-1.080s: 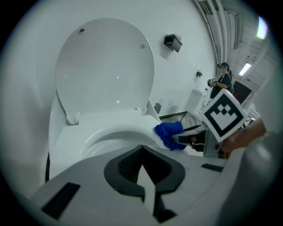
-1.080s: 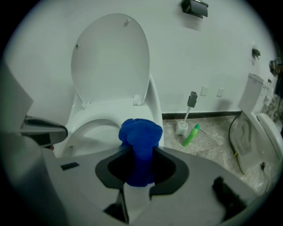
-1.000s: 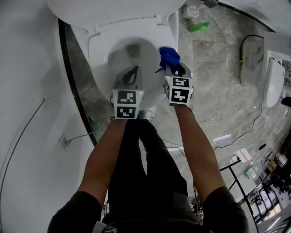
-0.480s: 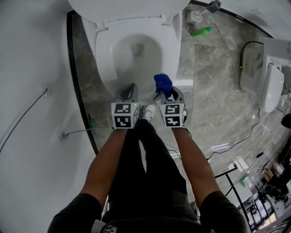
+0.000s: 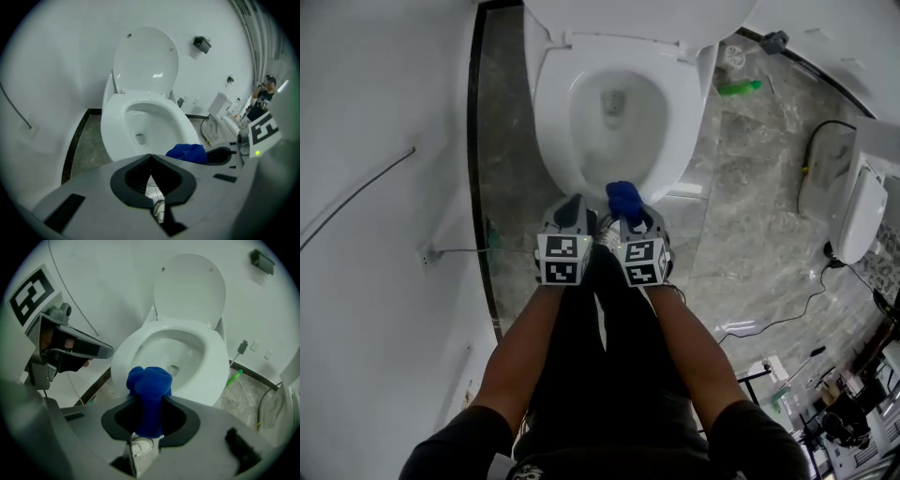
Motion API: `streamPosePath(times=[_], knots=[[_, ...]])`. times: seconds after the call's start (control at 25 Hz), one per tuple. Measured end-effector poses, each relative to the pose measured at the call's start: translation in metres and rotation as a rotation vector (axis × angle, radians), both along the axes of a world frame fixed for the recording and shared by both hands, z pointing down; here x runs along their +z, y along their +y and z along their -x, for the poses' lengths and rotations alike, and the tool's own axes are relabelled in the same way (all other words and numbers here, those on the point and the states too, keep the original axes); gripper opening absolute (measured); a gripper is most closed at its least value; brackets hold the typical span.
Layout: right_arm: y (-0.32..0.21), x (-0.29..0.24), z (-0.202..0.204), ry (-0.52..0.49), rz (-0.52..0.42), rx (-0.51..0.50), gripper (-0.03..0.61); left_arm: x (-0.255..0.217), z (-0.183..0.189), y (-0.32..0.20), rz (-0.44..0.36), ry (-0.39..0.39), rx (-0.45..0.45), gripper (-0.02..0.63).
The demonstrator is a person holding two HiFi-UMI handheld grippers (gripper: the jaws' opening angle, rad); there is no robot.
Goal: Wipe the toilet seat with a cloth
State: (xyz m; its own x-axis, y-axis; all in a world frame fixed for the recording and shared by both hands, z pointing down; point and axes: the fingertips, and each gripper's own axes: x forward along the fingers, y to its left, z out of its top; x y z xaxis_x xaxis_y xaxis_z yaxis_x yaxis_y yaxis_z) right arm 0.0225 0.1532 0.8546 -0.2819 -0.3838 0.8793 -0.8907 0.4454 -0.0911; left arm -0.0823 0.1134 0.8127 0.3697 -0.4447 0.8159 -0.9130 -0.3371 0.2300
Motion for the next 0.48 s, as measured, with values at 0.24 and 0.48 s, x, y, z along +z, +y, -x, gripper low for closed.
streamPosePath(times=[0.24, 0.48], knots=[[-0.012, 0.003, 0.064, -0.033, -0.022, -0.133, 0.098, 0.000, 0.045, -0.003, -0.014, -0.026, -0.077, 0.011], [-0.049, 0.003, 0.118, -0.069, -0.041, -0.196, 0.098, 0.006, 0.095, -0.028, -0.029, -0.048, -0.184, 0.009]])
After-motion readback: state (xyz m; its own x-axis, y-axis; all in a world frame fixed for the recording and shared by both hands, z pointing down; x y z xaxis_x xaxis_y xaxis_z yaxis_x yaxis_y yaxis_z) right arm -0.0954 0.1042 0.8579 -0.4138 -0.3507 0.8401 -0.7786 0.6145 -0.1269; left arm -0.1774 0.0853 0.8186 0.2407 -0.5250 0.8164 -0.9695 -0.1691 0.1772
